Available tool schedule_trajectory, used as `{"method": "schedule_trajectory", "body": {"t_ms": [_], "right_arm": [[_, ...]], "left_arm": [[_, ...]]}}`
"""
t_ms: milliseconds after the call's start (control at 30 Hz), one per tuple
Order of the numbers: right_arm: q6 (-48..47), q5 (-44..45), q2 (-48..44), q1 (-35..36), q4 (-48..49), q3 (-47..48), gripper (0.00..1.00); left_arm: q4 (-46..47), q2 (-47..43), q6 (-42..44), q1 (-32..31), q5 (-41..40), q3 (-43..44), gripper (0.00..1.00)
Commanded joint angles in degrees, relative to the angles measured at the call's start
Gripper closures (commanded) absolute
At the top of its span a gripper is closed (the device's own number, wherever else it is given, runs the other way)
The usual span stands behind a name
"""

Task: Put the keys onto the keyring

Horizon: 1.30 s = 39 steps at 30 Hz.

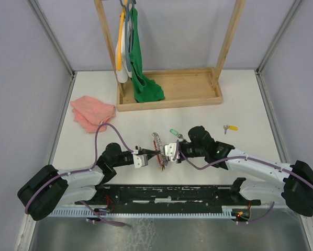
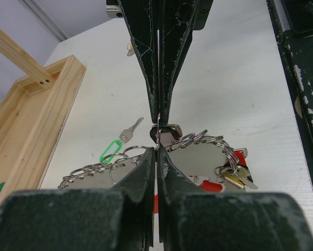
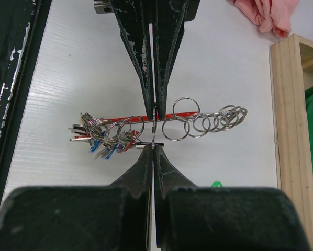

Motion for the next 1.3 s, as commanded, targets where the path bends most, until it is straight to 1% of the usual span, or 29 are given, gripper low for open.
{"method": "schedule_trajectory", "body": {"t_ms": [0,500,1100,1267], "right_arm": [[0.66,-1.11,0.40,0.42,1.45,3.06,0.99],[0.92,-1.64,-0.08,0.42,1.44,3.23,0.99],[0.66,-4.37,-1.13,0.45,2.26,3.17,0.99],[0.49,-3.52,-2.04,0.46,2.22,2.95,0.99]], "left_arm": [[5.71,-0.08,-1.02,-0.04,1.43,2.11,0.97],[5.83,0.56,-1.18,-0.03,2.43,2.37,0.97],[4.11,1.26,-1.63,-0.04,6.59,3.74,0.97],[3.28,1.04,-1.56,-0.04,6.42,3.79,0.97]]}}
